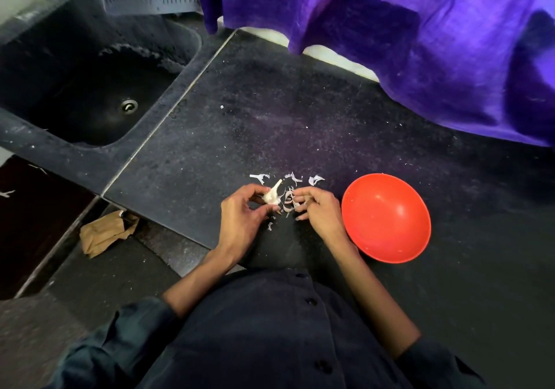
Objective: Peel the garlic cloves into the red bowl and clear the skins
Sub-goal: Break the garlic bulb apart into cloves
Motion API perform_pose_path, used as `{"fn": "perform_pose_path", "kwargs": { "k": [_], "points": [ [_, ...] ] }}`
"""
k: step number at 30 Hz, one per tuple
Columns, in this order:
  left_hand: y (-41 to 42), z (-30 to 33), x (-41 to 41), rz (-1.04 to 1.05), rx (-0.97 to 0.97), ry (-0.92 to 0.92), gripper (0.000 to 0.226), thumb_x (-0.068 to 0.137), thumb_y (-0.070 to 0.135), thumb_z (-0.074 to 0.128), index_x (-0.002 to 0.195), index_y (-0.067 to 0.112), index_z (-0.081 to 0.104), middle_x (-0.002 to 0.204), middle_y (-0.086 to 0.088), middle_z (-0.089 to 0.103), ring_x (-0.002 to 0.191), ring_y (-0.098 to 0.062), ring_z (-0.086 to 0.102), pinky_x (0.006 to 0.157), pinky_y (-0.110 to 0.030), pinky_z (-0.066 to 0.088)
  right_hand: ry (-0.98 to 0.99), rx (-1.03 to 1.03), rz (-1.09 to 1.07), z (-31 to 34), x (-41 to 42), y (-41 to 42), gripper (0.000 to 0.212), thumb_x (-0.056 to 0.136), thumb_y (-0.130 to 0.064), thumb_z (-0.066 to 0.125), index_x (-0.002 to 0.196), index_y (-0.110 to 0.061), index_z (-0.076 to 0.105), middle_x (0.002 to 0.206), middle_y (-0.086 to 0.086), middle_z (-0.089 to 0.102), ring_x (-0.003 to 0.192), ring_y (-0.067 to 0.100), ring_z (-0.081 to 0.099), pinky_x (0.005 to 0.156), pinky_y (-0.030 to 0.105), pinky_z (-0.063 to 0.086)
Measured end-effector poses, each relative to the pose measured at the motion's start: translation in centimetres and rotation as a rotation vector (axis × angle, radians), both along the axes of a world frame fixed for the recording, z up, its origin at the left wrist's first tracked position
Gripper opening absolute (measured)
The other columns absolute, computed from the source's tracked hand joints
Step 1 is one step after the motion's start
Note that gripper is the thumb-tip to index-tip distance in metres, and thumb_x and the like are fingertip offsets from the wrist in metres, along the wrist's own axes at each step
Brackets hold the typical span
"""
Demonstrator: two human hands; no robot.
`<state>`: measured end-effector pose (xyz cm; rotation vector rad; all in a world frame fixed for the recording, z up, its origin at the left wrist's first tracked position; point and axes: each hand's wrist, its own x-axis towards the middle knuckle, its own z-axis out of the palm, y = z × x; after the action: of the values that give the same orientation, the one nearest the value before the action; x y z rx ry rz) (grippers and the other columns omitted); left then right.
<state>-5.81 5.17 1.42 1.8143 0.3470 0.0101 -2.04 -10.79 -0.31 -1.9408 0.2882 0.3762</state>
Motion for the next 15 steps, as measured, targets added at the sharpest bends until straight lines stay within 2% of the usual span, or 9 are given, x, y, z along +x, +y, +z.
{"fn": "perform_pose_path", "kwargs": {
  "k": [3, 8, 12, 15],
  "points": [
    [0.01, 0.14, -0.08, -0.004, -0.01, -0.004, 0.032, 0.068, 0.004, 0.084, 0.09, 0.022, 0.07, 0.078, -0.001, 0.069, 0.063, -0.012, 0.064, 0.068, -0.038, 0.06, 0.03, 0.067, 0.001, -0.2, -0.04, 0.14, 0.047, 0.083, 0.018, 0.032, 0.107, 0.0, 0.068, 0.095, 0.014, 0.069, 0.08, 0.017, 0.064, 0.068, 0.03, 0.059],
    [0.04, 0.23, -0.12, -0.014, 0.001, -0.02, 0.031, 0.068, 0.004, 0.084, 0.092, 0.019, 0.07, 0.077, 0.001, 0.069, 0.06, -0.007, 0.063, 0.063, -0.024, 0.057, 0.063, 0.181, -0.025, -0.3, 0.0, 0.39, 0.04, 0.087, 0.016, 0.035, 0.106, 0.002, 0.067, 0.098, 0.017, 0.068, 0.09, 0.023, 0.066, 0.084, 0.034, 0.057],
    [0.0, 0.23, -0.08, -0.013, -0.008, -0.019, 0.031, 0.069, 0.003, 0.084, 0.091, 0.018, 0.07, 0.076, 0.004, 0.068, 0.06, -0.006, 0.063, 0.064, -0.029, 0.059, 0.043, 0.241, -0.053, -0.1, 0.03, 0.56, 0.041, 0.087, 0.017, 0.035, 0.105, -0.003, 0.067, 0.1, 0.016, 0.067, 0.09, 0.018, 0.067, 0.082, 0.029, 0.058],
    [0.05, 0.17, -0.11, -0.018, -0.002, -0.024, 0.031, 0.069, 0.003, 0.084, 0.092, 0.02, 0.07, 0.077, 0.003, 0.069, 0.062, -0.009, 0.065, 0.065, -0.031, 0.06, 0.03, 0.228, -0.032, -0.26, 0.21, 0.52, 0.038, 0.092, 0.014, 0.037, 0.116, 0.001, 0.063, 0.111, 0.017, 0.065, 0.098, 0.019, 0.065, 0.087, 0.036, 0.057]
  ]
}}
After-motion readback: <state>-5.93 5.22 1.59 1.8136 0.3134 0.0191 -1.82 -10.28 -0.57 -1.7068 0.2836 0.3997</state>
